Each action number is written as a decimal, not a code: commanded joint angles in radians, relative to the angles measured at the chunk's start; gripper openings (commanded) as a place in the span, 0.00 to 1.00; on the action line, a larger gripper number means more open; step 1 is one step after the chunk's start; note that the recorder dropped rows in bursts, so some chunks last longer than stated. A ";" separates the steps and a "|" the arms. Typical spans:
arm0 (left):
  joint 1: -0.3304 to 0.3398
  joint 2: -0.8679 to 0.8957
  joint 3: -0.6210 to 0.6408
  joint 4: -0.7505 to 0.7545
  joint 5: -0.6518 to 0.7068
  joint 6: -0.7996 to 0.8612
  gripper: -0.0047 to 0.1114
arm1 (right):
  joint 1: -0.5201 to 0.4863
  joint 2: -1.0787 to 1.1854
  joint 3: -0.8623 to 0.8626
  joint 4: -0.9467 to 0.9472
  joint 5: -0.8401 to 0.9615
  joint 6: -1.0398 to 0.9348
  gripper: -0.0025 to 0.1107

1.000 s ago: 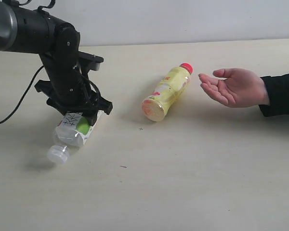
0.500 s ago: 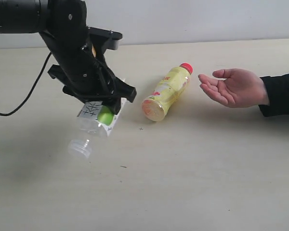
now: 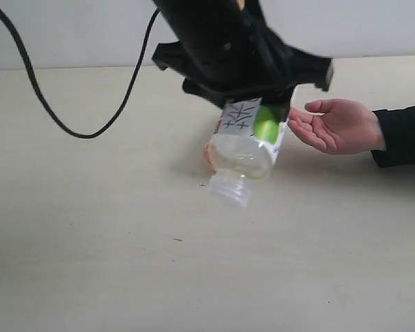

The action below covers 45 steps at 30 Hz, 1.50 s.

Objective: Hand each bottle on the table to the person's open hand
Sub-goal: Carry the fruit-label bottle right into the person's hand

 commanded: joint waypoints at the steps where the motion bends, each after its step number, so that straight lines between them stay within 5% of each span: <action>1: -0.065 0.055 -0.118 -0.012 0.019 -0.043 0.04 | -0.005 -0.006 0.004 0.006 -0.012 0.000 0.02; 10: -0.092 0.277 -0.425 -0.006 0.087 -0.150 0.04 | -0.005 -0.006 0.004 0.006 -0.012 0.000 0.02; 17: -0.081 0.408 -0.582 -0.004 -0.028 -0.193 0.04 | -0.005 -0.006 0.004 0.006 -0.012 0.000 0.02; 45: 0.072 0.622 -0.645 -0.050 -0.225 -0.325 0.04 | -0.005 -0.006 0.004 0.006 -0.010 0.000 0.02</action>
